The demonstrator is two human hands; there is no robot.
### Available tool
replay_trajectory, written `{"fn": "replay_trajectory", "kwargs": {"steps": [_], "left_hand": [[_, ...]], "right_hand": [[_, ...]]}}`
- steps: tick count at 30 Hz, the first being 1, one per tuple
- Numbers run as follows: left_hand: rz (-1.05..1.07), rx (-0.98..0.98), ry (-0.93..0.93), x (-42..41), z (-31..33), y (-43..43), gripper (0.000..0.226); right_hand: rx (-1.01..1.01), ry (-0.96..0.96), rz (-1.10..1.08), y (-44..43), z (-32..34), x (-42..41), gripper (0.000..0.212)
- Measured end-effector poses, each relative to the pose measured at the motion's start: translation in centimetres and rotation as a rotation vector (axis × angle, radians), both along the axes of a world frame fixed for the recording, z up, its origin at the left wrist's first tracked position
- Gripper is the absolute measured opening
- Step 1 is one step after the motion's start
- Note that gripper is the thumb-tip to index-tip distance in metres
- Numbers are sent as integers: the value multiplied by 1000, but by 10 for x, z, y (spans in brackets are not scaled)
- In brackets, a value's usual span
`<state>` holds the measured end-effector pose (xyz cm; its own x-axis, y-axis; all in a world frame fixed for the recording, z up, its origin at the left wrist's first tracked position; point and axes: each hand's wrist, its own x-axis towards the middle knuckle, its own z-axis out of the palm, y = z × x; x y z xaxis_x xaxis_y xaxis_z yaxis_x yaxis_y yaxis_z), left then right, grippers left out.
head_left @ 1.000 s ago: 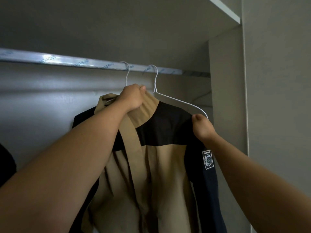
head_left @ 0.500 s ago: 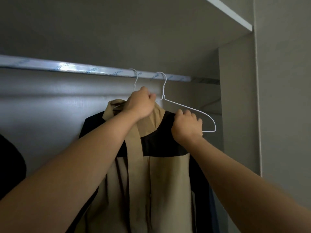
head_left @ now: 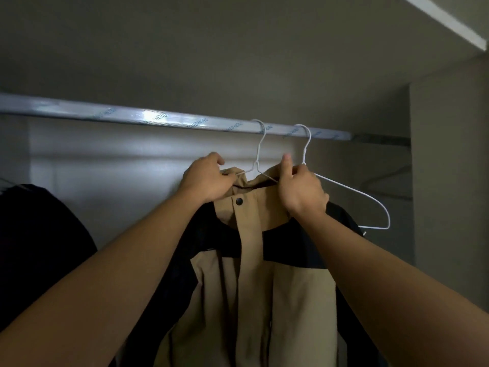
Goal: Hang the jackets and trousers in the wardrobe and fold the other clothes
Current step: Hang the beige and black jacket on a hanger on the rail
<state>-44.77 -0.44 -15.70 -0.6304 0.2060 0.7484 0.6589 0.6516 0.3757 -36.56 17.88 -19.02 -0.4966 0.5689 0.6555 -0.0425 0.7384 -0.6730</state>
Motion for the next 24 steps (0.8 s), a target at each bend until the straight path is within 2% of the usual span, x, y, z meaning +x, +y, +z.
{"fn": "replay_trajectory", "kwargs": {"steps": [1,2,5,6,8,11,14,17,19,22,24], "left_hand": [[0,-66,-94,-2,6,1,34],[11,-113,-142,-5,11,3,24],[109,-248,-133,-12,26,9,8],[115,-277,-142,-12,30,10,11],[28,-257,-250,-16,38,7,22],[-102,-125,-438,-24,44,-6,15],[-49,-51,-467,-29,43,-12,11],[15,-15,-447,-28,42,-4,25],[49,-11,-445,-25,44,3,25],[52,8,-501,-22,46,8,20],[-42,100,-593,-22,42,1,20]], "right_hand": [[-30,-25,28,1,9,-1,85],[-45,-50,66,3,18,-3,84],[-52,-85,122,10,39,-7,31],[-40,-105,100,13,46,-10,19],[-50,-109,65,16,55,-15,9],[-62,-87,47,21,55,-23,13],[-47,-100,-2,30,50,-32,12],[-99,-111,-38,38,55,-32,29],[-150,-97,-41,41,59,-29,37],[-211,-17,-2,35,61,-26,39],[-204,85,36,23,55,-21,38]]}}
